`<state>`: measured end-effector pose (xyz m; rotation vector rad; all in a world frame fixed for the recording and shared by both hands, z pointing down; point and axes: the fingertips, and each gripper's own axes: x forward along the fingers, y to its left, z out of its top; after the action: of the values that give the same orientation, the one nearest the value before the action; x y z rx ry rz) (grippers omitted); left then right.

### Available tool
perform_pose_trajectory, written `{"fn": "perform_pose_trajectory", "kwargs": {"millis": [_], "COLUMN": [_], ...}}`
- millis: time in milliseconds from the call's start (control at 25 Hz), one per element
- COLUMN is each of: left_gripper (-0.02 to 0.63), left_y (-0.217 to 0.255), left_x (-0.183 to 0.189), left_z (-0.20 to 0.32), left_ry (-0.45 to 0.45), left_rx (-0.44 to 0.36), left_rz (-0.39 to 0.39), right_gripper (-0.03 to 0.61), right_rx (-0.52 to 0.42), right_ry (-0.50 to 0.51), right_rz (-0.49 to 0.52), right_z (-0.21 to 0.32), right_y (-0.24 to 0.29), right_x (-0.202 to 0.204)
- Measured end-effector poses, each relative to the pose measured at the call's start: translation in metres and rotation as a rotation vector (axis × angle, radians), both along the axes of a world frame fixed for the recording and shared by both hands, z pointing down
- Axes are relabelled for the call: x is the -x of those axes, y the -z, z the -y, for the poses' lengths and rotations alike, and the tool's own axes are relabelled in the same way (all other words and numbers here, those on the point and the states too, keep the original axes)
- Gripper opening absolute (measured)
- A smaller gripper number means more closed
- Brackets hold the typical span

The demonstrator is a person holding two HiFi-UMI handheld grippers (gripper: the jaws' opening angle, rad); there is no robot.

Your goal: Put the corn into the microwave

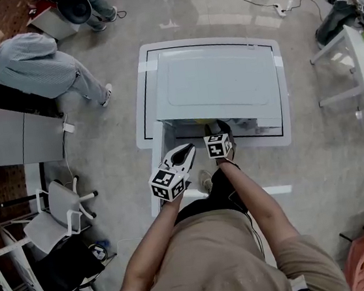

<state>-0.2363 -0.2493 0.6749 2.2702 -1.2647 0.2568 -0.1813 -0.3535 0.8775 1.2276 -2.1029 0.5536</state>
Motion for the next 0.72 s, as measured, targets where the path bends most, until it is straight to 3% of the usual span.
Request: {"fn": "perform_pose_trajectory", "kwargs": {"millis": [720], "left_gripper": [0.009], "left_y": [0.022], "left_x": [-0.006], "left_z": [-0.011], "left_ry": [0.015], "left_rx": [-0.039], "left_rz": [-0.025], "right_gripper": [0.207], "right_rx": [-0.012], "right_ry": [0.007], "right_rz": [-0.053], "right_z": [0.018], "right_y": [0.013], "right_x": [0.003]}}
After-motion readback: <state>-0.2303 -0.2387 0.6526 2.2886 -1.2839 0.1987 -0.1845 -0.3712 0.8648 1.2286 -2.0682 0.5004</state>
